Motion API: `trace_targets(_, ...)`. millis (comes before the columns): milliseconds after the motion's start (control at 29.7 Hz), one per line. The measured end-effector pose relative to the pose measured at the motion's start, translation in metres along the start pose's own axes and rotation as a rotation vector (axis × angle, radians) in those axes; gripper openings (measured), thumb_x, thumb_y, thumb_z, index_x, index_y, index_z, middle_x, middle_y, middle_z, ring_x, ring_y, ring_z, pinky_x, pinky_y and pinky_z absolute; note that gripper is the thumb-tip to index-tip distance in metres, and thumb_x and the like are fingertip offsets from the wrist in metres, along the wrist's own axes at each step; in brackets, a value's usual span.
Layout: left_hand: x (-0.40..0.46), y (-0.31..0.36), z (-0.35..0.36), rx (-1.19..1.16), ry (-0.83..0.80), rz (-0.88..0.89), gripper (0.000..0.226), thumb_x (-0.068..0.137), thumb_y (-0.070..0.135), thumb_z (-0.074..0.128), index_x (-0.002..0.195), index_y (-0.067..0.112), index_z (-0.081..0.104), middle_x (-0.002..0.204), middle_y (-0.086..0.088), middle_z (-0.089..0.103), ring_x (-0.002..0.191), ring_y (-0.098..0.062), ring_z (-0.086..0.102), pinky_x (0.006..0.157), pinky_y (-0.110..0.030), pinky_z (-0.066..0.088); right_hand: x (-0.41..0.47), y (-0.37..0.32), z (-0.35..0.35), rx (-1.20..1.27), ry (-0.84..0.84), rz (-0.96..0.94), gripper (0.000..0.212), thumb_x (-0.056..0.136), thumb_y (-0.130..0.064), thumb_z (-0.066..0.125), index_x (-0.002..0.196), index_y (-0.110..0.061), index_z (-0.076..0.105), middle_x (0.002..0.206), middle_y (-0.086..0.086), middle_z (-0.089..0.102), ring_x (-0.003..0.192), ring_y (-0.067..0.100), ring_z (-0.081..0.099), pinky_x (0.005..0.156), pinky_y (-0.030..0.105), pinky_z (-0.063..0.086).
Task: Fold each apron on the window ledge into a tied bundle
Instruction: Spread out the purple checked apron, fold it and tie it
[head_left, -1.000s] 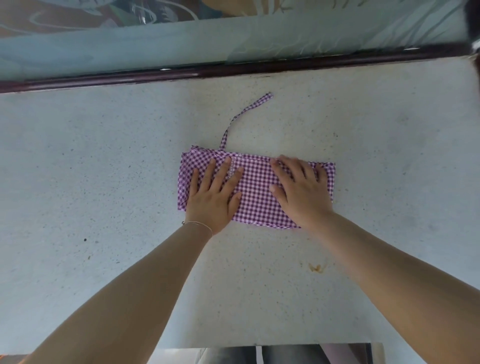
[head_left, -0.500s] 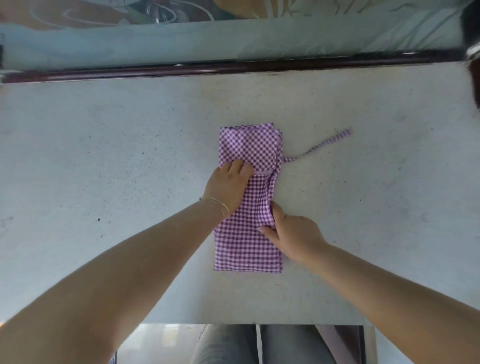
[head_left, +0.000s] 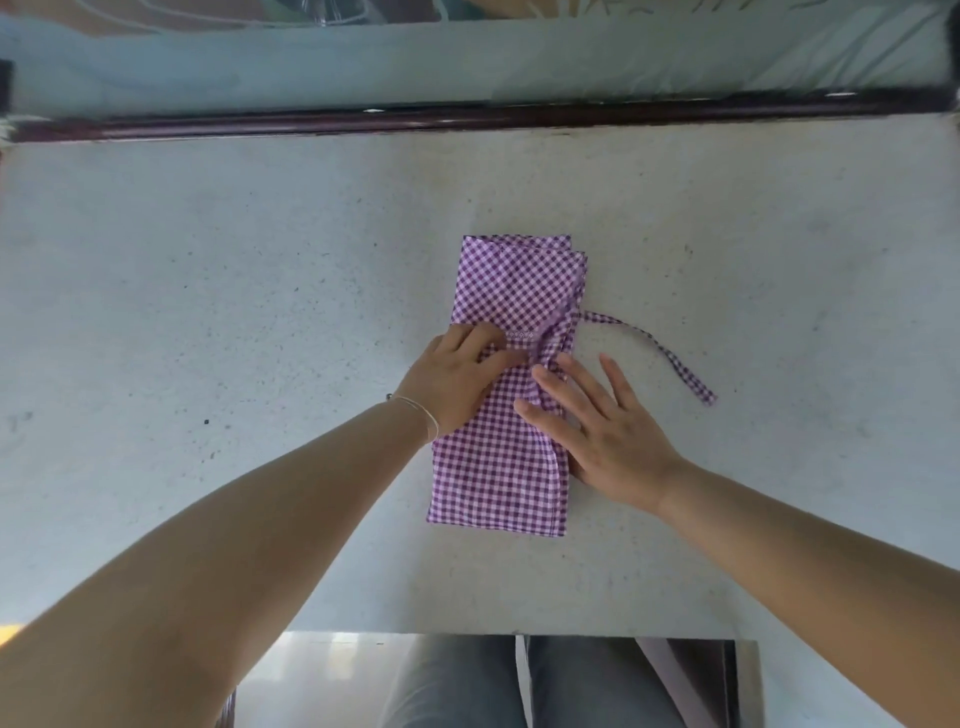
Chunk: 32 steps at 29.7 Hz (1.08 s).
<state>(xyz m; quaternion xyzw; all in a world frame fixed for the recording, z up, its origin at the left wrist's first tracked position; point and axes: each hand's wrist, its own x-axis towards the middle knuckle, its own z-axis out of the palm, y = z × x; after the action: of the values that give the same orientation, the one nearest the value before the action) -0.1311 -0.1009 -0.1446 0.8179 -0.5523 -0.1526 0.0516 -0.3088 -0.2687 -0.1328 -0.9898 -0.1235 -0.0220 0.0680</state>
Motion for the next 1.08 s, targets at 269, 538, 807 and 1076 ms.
trace_targets(269,-0.005,-0.002,0.001,0.078,-0.014,0.067,0.056,0.086,0.032,0.060,0.140,0.028,0.045,0.139,-0.004,0.049,0.125,-0.031,0.046,0.103,-0.046,0.043,-0.006,0.005,0.004,0.205,-0.453,-0.046,0.073,0.090,-0.050,0.044,0.151,-0.016,0.022,0.158,0.004,0.024,0.147,0.019,0.017,0.118,0.046,0.020)
trace_targets(538,-0.047,-0.052,0.011,0.098,0.110,0.468,0.052,0.088,0.024,0.059,0.138,0.013,0.051,0.146,-0.005,0.046,0.134,-0.025,0.044,0.112,-0.040,0.034,-0.007,0.002,0.016,0.343,-0.416,0.091,0.088,0.085,-0.062,0.046,0.153,-0.023,0.007,0.160,-0.006,0.011,0.147,0.007,0.004,0.120,0.035,0.002)
trace_targets(807,-0.052,-0.047,0.015,-0.031,-0.102,0.275,0.067,0.092,0.052,0.040,0.150,0.022,0.026,0.158,0.004,0.024,0.147,-0.016,0.017,0.119,-0.039,0.017,-0.001,-0.012,0.019,0.451,-0.045,0.333,0.060,0.080,-0.036,0.063,0.134,-0.012,0.052,0.135,0.006,0.057,0.122,0.023,0.056,0.103,0.047,0.046)
trace_targets(1076,-0.049,-0.026,0.007,-0.275,-0.033,-0.018,0.057,0.092,0.034,0.057,0.143,0.019,0.037,0.145,0.001,0.047,0.135,-0.017,0.041,0.117,-0.026,0.015,0.063,0.001,-0.007,0.495,-0.539,0.948,0.033,0.099,-0.010,0.044,0.132,-0.005,0.048,0.135,0.016,0.053,0.118,0.027,0.053,0.091,0.022,0.043)
